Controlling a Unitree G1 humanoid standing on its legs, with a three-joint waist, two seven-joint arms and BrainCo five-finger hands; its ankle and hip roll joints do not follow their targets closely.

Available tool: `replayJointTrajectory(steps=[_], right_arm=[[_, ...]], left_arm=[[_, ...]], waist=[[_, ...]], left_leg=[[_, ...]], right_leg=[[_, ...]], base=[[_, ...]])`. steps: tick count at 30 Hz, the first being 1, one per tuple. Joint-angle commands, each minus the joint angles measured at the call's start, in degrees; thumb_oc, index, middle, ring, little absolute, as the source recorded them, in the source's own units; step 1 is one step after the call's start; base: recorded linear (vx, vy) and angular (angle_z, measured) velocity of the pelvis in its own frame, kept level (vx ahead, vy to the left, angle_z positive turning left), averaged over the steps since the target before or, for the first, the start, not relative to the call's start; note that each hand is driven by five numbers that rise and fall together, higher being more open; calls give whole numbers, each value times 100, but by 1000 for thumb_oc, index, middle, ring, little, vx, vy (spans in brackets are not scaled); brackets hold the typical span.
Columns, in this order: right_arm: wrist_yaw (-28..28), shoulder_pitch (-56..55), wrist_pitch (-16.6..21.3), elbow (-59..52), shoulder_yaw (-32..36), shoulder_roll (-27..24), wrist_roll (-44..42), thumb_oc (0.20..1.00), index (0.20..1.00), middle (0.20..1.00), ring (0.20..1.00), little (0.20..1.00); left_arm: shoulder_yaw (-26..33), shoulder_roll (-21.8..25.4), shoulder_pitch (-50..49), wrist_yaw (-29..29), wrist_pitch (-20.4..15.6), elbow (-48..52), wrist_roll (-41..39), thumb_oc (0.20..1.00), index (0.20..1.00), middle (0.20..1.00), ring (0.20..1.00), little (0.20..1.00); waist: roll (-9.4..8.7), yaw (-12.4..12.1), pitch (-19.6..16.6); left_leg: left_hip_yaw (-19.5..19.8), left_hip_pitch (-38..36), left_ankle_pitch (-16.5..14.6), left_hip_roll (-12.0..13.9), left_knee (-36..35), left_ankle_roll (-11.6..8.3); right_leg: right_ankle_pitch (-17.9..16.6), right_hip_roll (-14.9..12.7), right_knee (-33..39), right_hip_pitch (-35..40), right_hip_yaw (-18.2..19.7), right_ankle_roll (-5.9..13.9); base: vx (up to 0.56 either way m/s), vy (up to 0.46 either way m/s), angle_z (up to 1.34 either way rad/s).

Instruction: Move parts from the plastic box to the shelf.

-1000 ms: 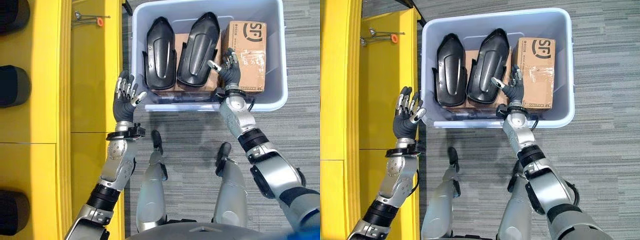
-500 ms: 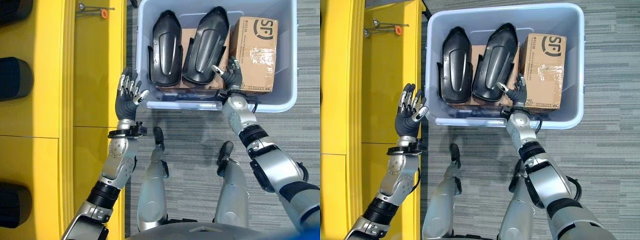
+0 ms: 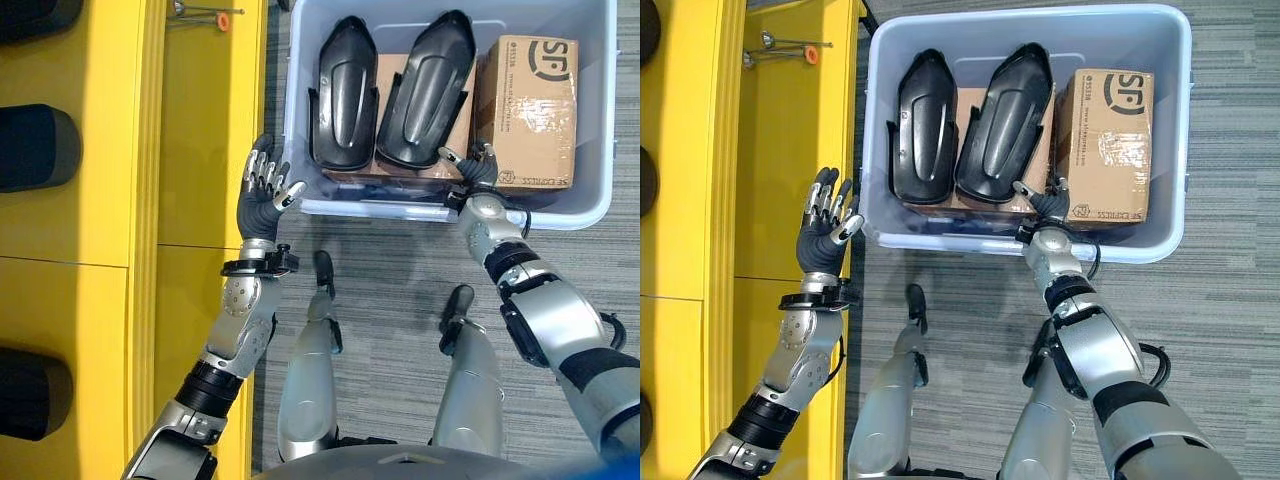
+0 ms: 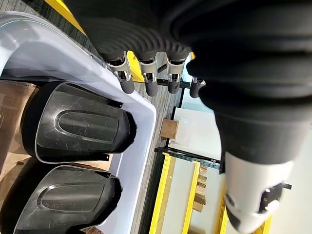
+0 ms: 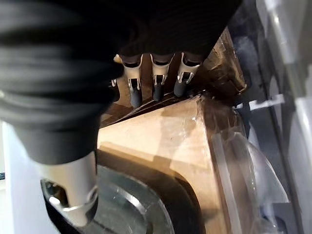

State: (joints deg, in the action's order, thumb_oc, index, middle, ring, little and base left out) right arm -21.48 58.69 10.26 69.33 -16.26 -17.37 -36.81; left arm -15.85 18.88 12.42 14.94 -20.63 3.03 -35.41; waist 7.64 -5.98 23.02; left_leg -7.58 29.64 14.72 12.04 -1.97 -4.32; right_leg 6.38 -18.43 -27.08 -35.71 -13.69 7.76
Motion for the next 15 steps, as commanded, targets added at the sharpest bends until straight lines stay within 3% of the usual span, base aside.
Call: replayJointTrajectory(steps=[1, 15], right_arm=[[-41, 824, 90, 90, -114, -234, 21, 1000, 1000, 1000, 1000, 1000], [-190, 1425, -109, 498, -424, -771, 465, 1000, 1000, 1000, 1000, 1000]], left_arm=[[-108, 412, 510, -6, -440, 564, 23, 1000, 1000, 1000, 1000, 1000], [-179, 506, 639, 97, -479, 626, 50, 1000, 1000, 1000, 1000, 1000]], waist=[[-120, -221, 218], [-168, -475, 248]], left_leg=[[192, -890, -773, 339, 73, -611], [475, -645, -709, 284, 21, -594]], right_leg=[[-1141, -69, 1466, 383, 33, 273], [-1148, -74, 1511, 377, -124, 329]], base=[[9, -11, 10], [15, -3, 8]])
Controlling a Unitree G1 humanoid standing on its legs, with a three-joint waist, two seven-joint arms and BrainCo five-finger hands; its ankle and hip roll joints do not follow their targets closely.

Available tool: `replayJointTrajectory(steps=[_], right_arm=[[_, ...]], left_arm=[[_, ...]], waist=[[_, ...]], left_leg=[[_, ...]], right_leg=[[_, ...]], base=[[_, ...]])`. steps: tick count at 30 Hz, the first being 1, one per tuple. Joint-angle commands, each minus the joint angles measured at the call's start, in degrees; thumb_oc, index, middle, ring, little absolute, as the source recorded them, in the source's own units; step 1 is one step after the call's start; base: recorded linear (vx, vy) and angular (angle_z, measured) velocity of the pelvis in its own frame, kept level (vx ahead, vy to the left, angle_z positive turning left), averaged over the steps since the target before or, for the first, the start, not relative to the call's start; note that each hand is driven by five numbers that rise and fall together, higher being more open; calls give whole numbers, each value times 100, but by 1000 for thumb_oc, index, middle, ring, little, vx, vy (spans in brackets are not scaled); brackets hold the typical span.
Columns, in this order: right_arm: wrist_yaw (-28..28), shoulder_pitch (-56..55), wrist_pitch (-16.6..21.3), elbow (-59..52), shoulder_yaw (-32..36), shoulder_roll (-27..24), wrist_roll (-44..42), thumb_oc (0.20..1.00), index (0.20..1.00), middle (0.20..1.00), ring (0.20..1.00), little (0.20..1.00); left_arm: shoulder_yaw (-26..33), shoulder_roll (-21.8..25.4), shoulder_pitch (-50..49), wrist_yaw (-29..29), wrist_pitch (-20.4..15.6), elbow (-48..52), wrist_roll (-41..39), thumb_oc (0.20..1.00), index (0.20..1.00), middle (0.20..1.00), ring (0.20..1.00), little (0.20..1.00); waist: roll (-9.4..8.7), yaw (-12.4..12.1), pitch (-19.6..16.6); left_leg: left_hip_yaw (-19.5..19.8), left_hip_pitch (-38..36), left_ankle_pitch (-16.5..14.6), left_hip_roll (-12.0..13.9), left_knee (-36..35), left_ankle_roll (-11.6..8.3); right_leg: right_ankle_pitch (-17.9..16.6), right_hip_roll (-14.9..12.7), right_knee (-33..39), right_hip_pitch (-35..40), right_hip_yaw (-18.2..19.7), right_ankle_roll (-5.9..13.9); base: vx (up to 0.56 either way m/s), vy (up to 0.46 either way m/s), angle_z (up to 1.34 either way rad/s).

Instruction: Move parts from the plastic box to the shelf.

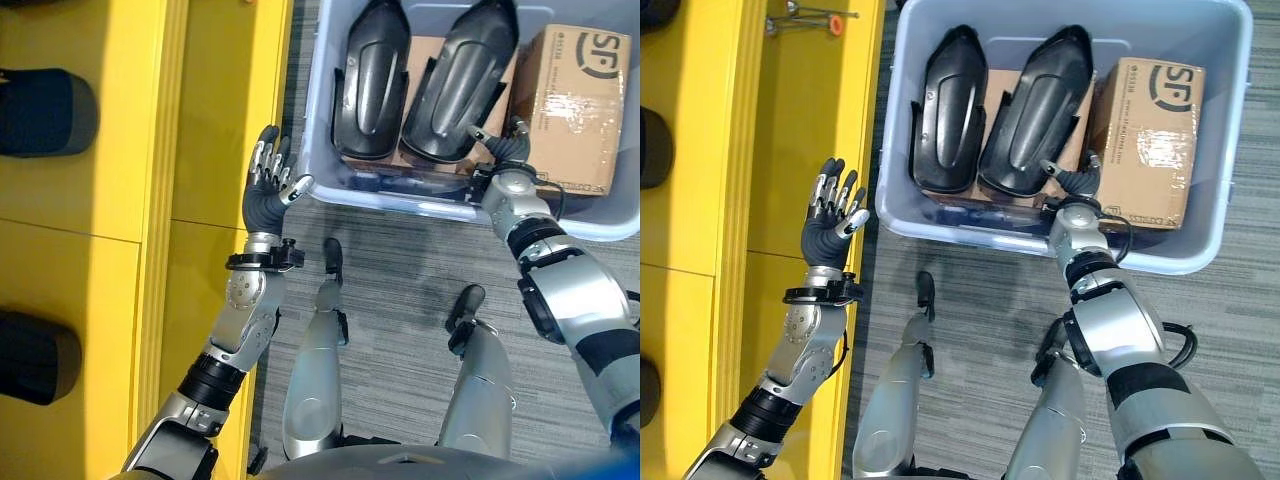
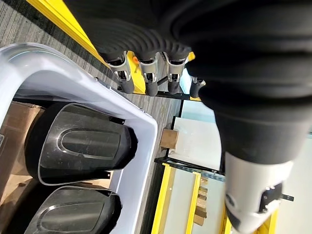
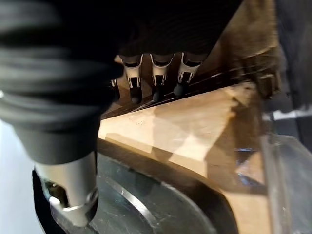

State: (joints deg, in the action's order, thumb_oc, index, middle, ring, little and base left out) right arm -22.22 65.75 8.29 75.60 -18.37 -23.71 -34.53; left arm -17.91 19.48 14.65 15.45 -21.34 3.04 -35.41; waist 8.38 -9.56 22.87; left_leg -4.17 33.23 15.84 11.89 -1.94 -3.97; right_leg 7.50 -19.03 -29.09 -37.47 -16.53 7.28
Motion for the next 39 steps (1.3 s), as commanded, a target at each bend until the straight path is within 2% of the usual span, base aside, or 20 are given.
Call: replayJointTrajectory(steps=[1, 9, 18, 20, 25, 27, 32, 39], right_arm=[[-132, 758, 56, -100, -262, -189, 314, 1000, 1000, 1000, 1000, 1000], [-164, 999, -140, 162, -536, -385, 701, 1000, 1000, 1000, 1000, 1000], [-147, 1035, -374, 460, -821, -579, 1371, 1000, 1000, 1000, 1000, 1000], [-49, 871, -330, 499, -541, -643, 1028, 1000, 1000, 1000, 1000, 1000], [34, 643, -336, 532, -585, -809, 1271, 1000, 1000, 1000, 1000, 1000], [5, 530, -357, 527, -774, -900, 1699, 1000, 1000, 1000, 1000, 1000], [-30, 253, -320, 426, -832, -1167, 2037, 1000, 1000, 1000, 1000, 1000], [-65, 280, -292, 438, -791, -1463, 2035, 1000, 1000, 1000, 1000, 1000]], left_arm=[[32, 453, 415, 61, -409, 641, 57, 1000, 1000, 1000, 1000, 1000], [28, 517, 478, 156, -447, 737, 133, 1000, 1000, 1000, 1000, 1000], [44, 506, 441, 217, -485, 827, 177, 1000, 1000, 1000, 1000, 1000], [29, 437, 440, 168, -492, 807, 173, 1000, 1000, 1000, 1000, 1000], [48, 397, 425, 120, -495, 817, 137, 1000, 1000, 1000, 1000, 1000], [42, 393, 400, 100, -494, 814, 130, 1000, 1000, 1000, 1000, 1000], [-49, 379, 459, 39, -512, 836, 149, 1000, 1000, 1000, 1000, 1000], [-61, 463, 442, -20, -511, 880, 135, 1000, 1000, 1000, 1000, 1000]], waist=[[-254, -133, 266], [-343, -294, 333], [-330, -469, 426], [-321, -473, 448], [-276, -458, 490], [-272, -428, 520], [-262, -330, 563], [-290, -247, 558]], left_leg=[[155, -988, -815, 292, 11, -628], [378, -786, -788, 235, -6, -597], [575, -543, -815, 125, 10, -529], [593, -532, -838, 94, 9, -507], [602, -545, -816, 67, -78, -509], [575, -549, -827, 69, -72, -496], [570, -567, -857, 81, -47, -486], [558, -577, -879, 102, 21, -494]], right_leg=[[-1260, -13, 1714, 552, 154, 378], [-1271, -31, 1752, 578, 29, 414], [-1254, -79, 1755, 518, -16, 425], [-1247, -92, 1761, 524, -17, 428], [-1264, -103, 1790, 499, 11, 438], [-1265, -114, 1764, 458, 44, 433], [-1267, -117, 1711, 393, 122, 429], [-1261, -106, 1652, 336, 181, 433]], base=[[12, 2, 4], [12, -3, 15], [6, 12, 8], [8, 34, 3], [0, 14, 0], [-5, 38, 0], [-1, 7, 0], [0, 0, 0]])
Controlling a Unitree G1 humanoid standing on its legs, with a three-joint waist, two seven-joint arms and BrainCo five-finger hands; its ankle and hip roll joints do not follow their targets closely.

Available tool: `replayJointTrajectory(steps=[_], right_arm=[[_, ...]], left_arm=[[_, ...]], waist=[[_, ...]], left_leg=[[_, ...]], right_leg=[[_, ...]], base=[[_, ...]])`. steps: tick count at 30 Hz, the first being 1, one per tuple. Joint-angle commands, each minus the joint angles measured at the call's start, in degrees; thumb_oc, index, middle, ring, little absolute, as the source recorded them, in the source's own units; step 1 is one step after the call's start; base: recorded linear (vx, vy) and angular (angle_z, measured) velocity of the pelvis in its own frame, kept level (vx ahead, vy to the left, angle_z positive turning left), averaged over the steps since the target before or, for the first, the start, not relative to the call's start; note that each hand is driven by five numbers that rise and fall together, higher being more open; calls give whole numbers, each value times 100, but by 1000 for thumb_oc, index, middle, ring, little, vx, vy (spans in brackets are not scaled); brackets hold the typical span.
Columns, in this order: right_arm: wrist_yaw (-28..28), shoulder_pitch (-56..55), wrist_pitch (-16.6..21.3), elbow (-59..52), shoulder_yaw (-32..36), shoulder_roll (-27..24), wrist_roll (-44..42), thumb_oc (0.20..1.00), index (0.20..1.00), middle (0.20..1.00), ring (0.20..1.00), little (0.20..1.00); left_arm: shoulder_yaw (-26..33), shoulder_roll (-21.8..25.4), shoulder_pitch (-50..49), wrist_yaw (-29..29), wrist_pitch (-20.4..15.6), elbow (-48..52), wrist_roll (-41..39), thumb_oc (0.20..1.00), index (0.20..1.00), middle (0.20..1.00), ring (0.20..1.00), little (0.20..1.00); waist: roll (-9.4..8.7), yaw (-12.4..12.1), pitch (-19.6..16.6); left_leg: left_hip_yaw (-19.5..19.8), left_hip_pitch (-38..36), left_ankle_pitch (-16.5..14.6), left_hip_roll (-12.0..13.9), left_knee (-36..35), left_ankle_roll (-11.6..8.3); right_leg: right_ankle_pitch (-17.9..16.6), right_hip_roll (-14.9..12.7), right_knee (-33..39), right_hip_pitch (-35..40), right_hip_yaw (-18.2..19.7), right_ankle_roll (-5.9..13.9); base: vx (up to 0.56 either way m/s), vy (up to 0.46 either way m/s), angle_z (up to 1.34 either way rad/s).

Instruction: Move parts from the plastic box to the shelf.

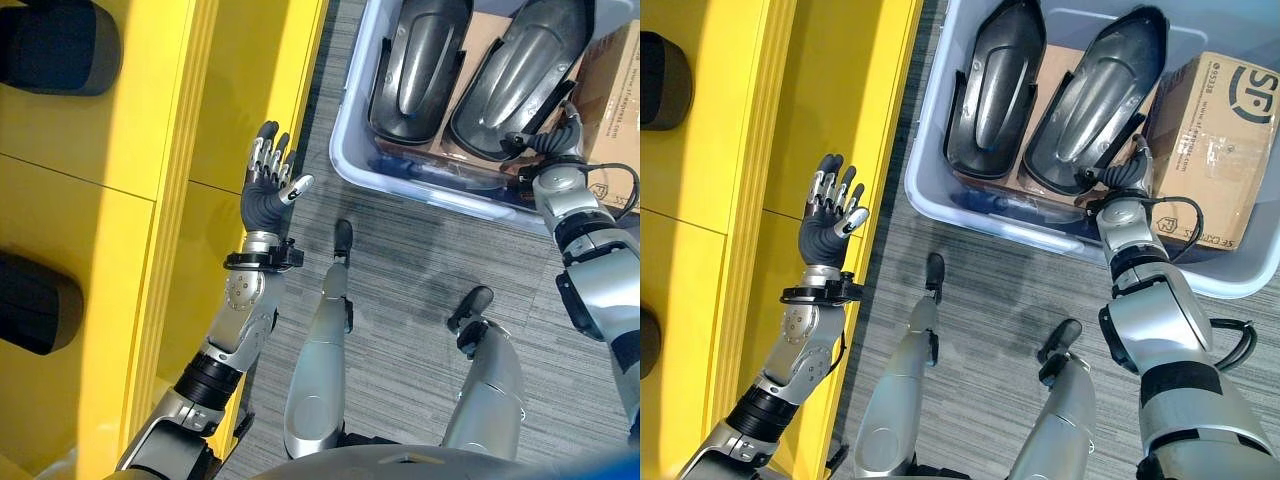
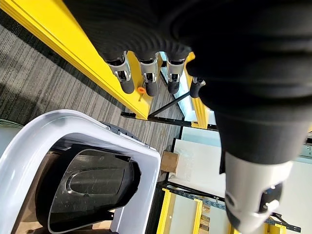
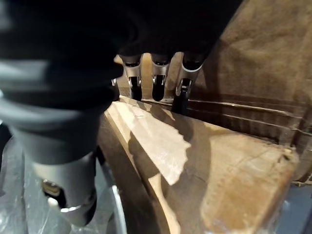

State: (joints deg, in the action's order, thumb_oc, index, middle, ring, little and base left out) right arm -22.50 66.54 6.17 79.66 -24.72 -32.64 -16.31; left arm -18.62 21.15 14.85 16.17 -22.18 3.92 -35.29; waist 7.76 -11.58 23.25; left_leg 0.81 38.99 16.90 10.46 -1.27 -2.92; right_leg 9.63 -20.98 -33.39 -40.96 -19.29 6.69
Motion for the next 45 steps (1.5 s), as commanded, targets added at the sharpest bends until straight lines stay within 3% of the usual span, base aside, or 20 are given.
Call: replayJointTrajectory(steps=[1, 20, 28, 33, 45], right_arm=[[-30, 250, -80, 23, -215, -621, 290, 1000, 1000, 1000, 1000, 1000], [-119, 639, -201, 176, -488, -1161, 569, 1000, 1000, 1000, 1000, 1000], [-94, 751, -57, 235, -63, -1233, -329, 1000, 1000, 1000, 1000, 1000], [-20, 849, 114, 288, 416, -909, -1329, 1000, 1000, 1000, 1000, 1000], [40, 946, 199, 323, 705, -468, -1939, 1000, 1000, 1000, 1000, 1000]], left_arm=[[25, 295, 415, -100, -430, 781, 120, 1000, 1000, 1000, 1000, 1000], [181, 480, 206, -202, -409, 851, 65, 1000, 1000, 1000, 1000, 1000], [216, 506, 225, -193, -407, 855, 43, 1000, 1000, 1000, 1000, 1000], [210, 486, 219, -248, -376, 810, -89, 1000, 1000, 1000, 1000, 1000], [122, 474, 249, -238, -330, 792, -199, 1000, 1000, 1000, 1000, 1000]], waist=[[-247, -19, 521], [-387, 215, 488], [-407, 250, 453], [-388, 231, 431], [-251, 87, 450]], left_leg=[[57, -1156, -991, 246, -51, -602], [-46, -1298, -1050, 291, 4, -626], [-73, -1363, -1067, 294, -11, -630], [-98, -1342, -1108, 295, 7, -624], [-9, -1167, -1120, 216, 59, -587]], right_leg=[[-1481, 92, 2089, 689, 459, 492], [-1521, 145, 2077, 692, 567, 484], [-1549, 170, 2118, 724, 586, 493], [-1552, 191, 2156, 704, 596, 488], [-1528, 140, 2162, 685, 543, 485]], base=[[0, 0, 0], [-1, -1, -1], [-2, -2, -1], [-4, -8, -8], [0, -1, 0]])
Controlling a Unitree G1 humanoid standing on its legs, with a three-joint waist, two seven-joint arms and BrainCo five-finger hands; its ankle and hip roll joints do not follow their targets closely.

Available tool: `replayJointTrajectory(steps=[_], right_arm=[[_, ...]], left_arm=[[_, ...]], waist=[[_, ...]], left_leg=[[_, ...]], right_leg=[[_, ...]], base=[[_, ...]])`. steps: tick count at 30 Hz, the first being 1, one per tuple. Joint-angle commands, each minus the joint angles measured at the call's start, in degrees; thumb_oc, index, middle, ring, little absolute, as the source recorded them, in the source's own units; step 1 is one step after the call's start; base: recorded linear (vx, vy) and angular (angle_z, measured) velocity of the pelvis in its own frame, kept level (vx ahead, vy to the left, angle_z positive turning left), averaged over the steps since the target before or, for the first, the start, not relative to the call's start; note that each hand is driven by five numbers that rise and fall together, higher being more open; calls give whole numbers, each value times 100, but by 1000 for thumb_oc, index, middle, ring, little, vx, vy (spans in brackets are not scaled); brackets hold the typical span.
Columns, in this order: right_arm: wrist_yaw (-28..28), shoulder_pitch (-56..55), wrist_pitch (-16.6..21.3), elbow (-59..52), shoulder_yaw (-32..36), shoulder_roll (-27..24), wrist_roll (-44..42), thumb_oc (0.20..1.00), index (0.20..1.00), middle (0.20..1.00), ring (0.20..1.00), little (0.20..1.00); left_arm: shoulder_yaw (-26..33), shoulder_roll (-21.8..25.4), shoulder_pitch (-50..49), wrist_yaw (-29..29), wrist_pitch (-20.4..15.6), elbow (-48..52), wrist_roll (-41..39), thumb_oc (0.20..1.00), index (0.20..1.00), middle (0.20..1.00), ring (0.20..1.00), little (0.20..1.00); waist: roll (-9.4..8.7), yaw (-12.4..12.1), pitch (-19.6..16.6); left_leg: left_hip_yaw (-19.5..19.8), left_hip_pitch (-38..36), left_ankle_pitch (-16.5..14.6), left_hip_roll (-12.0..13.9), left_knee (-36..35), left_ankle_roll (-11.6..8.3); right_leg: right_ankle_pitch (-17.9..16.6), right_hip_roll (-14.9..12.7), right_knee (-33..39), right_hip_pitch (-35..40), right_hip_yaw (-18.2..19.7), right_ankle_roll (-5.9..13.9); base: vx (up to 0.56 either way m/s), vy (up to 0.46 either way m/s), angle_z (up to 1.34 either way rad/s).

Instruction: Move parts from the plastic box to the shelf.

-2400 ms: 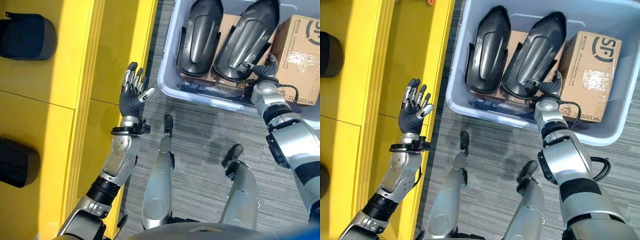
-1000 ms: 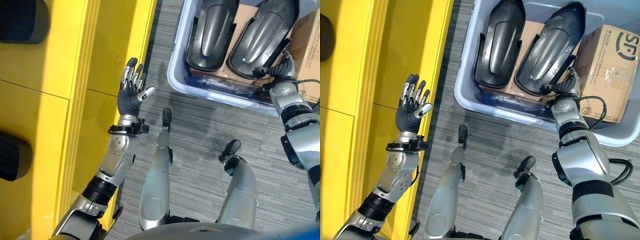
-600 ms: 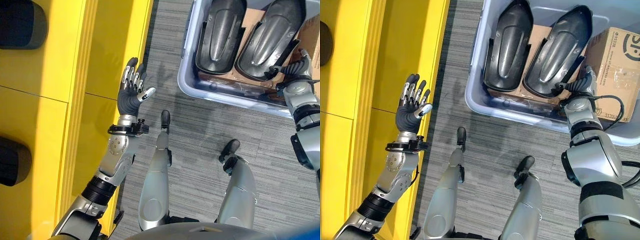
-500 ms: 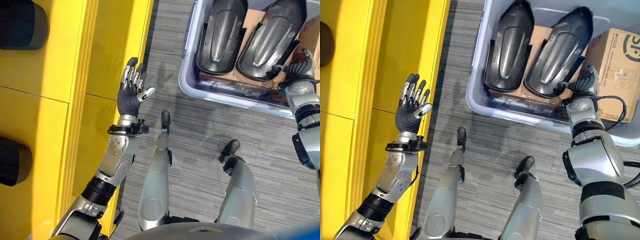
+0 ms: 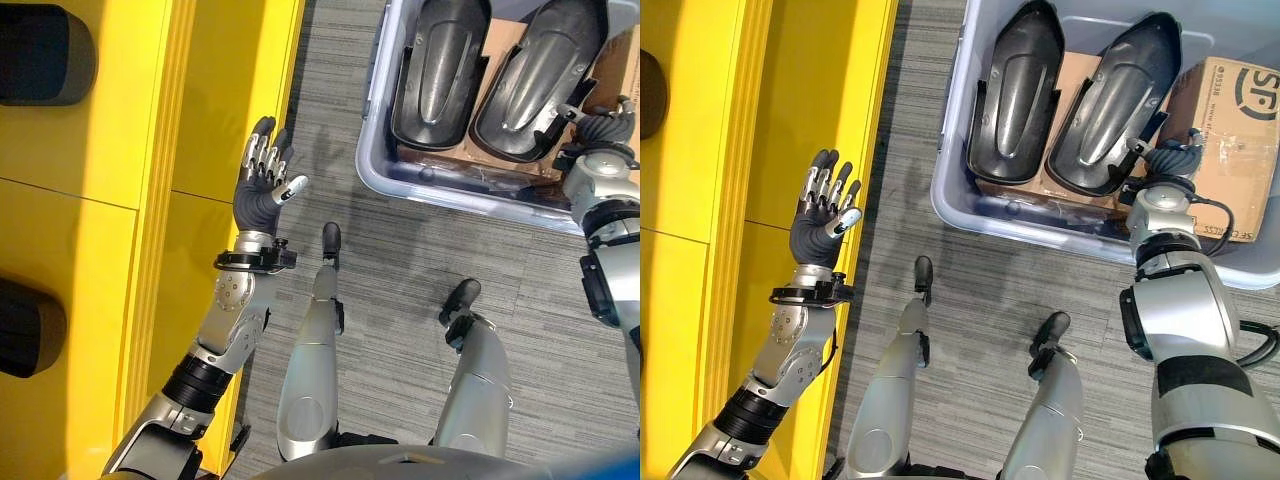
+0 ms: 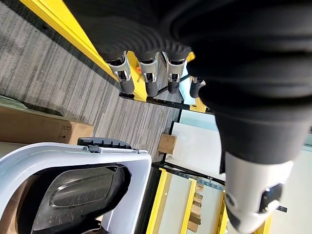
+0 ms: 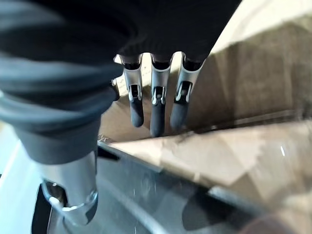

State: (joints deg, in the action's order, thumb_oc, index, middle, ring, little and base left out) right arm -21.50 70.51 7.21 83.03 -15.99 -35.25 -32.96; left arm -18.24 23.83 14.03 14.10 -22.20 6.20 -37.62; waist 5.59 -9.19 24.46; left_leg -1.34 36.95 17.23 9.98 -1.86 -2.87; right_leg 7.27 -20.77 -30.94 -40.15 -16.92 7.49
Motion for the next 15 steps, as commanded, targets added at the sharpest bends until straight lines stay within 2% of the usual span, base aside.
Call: replayJointTrajectory(steps=[1, 15], right_arm=[[-74, 545, 107, -23, -162, -192, -280, 1000, 1000, 1000, 1000, 1000], [-79, 329, 5, 108, -105, -231, -113, 1000, 1000, 1000, 1000, 1000]], left_arm=[[75, 210, 328, -26, -327, 563, 33, 1000, 1000, 1000, 1000, 1000], [15, 238, 357, 25, -291, 571, 91, 1000, 1000, 1000, 1000, 1000]], waist=[[-20, -160, 331], [88, -213, 457]], left_leg=[[224, -943, -1157, 260, 129, -587], [264, -679, -1274, 149, 368, -530]], right_leg=[[-1289, 112, 1912, 598, 296, 406], [-1248, 38, 1800, 442, 335, 392]], base=[[0, 0, 0], [0, 4, 0]])
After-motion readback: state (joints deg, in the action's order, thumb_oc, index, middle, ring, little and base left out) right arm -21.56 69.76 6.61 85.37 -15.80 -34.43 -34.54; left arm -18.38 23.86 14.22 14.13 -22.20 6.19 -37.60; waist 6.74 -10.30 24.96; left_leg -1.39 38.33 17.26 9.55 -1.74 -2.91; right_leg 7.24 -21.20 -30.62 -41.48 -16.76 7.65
